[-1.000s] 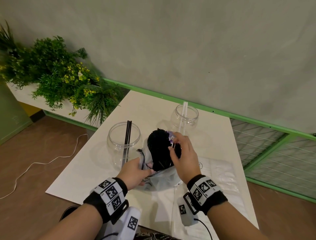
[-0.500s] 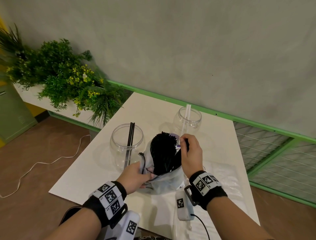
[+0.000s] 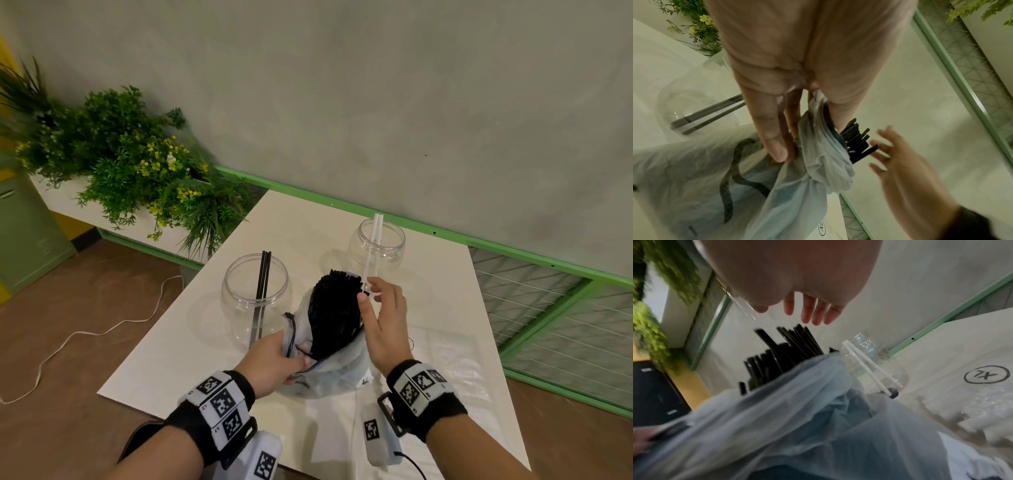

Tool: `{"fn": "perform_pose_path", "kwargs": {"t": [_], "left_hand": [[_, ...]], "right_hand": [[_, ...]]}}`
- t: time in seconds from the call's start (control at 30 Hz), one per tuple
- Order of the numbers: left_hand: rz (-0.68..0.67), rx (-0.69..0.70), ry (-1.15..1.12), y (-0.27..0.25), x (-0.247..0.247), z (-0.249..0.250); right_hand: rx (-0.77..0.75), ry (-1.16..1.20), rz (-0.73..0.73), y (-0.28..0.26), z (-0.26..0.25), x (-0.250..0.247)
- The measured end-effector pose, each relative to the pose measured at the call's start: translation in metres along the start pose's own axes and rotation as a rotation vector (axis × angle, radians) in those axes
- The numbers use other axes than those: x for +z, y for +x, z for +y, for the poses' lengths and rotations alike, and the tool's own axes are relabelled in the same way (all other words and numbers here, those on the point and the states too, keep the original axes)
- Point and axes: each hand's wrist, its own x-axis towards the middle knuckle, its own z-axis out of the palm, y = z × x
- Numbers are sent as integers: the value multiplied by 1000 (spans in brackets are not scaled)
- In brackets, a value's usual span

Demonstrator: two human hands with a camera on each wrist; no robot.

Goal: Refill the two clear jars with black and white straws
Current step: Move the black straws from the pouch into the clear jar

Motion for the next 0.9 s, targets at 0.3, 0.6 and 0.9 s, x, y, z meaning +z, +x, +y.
{"fn": "perform_pose_path", "kwargs": {"t": [0.3,0.6,0.9], "left_hand": [[1,109,190,3,-3,-1],[61,115,166,5,-3,-1],[26,96,121,8,-2,1]], "right_hand": [[-336,-121,-327,-65,-6,-4],[-113,-297,-589,-37,-13,7],[-102,-462,-605,-34,-20,21]]}}
